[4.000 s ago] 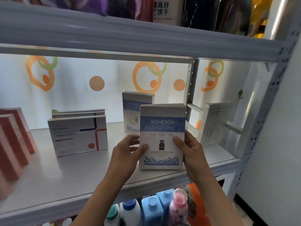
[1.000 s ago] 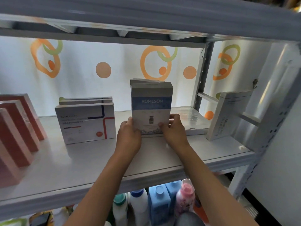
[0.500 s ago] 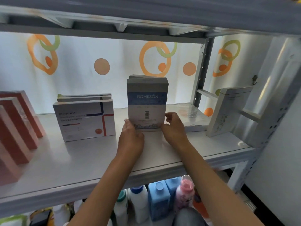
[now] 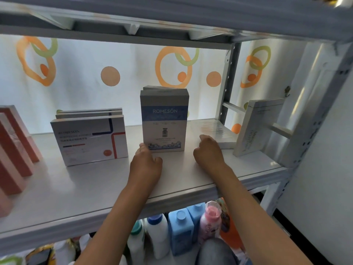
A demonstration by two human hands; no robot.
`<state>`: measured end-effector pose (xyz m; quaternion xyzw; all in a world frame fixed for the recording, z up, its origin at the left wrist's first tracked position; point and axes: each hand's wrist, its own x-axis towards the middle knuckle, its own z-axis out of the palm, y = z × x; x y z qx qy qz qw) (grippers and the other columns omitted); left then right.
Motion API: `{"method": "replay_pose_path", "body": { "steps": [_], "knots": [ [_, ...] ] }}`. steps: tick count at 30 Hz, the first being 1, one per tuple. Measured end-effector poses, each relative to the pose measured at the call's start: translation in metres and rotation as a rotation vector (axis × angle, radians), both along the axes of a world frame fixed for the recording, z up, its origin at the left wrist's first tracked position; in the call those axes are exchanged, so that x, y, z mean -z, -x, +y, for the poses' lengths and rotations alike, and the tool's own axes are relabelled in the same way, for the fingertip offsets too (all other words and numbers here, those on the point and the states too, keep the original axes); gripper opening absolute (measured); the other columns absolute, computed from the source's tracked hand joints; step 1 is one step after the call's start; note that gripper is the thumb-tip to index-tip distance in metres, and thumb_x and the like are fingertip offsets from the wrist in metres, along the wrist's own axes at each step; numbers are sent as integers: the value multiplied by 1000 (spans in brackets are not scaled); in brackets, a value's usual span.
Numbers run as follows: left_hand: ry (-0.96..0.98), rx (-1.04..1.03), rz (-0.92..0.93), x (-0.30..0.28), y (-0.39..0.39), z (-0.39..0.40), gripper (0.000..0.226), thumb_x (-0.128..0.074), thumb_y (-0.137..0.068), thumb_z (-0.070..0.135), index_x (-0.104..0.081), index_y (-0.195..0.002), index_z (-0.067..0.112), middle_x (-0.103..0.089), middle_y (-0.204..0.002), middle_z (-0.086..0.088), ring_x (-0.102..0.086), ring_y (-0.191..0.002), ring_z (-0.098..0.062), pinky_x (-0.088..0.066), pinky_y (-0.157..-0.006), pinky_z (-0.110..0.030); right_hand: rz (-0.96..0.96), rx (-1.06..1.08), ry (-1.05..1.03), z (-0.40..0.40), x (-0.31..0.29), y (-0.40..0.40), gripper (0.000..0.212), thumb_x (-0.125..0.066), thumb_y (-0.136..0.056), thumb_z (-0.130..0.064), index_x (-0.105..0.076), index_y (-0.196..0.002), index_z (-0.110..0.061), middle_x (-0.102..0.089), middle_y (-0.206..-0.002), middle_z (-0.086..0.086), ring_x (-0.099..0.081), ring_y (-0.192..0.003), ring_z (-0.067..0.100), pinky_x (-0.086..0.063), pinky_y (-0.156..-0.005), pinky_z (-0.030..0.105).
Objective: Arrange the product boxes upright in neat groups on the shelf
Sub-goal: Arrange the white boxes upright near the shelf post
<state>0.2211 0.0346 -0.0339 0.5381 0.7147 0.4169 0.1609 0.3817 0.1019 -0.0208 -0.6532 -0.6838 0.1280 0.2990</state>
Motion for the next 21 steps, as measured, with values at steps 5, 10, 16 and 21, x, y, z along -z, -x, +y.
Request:
{"method": "replay_pose_path", "body": {
  "steps": [5,10,16,21],
  "knots": [
    [2,11,6,1,1,1,52,-54,-92,14,-36,-141,15,-50,-137,-8,-53,-117,-28,-45,-97,-36,124,-36,-60,-2,-3,-1,51,-57,-87,4,-50,-136,-5,-51,-142,13,-48,-130,30,-38,-107,32],
    [14,2,5,1,-1,1,53,-54,-92,13,-35,-141,16,-49,-138,-7,-52,-118,-29,-45,-99,-38,-98,45,-44,0,-1,-11,41,-58,-86,-12,-55,-127,-4,-53,-135,15,-46,-126,32,-35,-113,43],
    [7,17,5,0,-1,-1,53,-55,-92,13,-35,-141,15,-49,-138,-8,-52,-118,-29,-44,-98,-37,-167,-7,-1,-5,3,-19,51,-54,-86,-7,-50,-137,-9,-52,-138,12,-46,-128,31,-34,-114,38],
    [9,19,1,0,0,-1,48,-54,-93,14,-38,-138,14,-51,-136,-8,-53,-116,-29,-45,-97,-36,-236,-32,-22,-14,8,-24,53,-54,-88,-12,-47,-141,-13,-47,-145,8,-42,-134,28,-28,-116,38]
  ]
}}
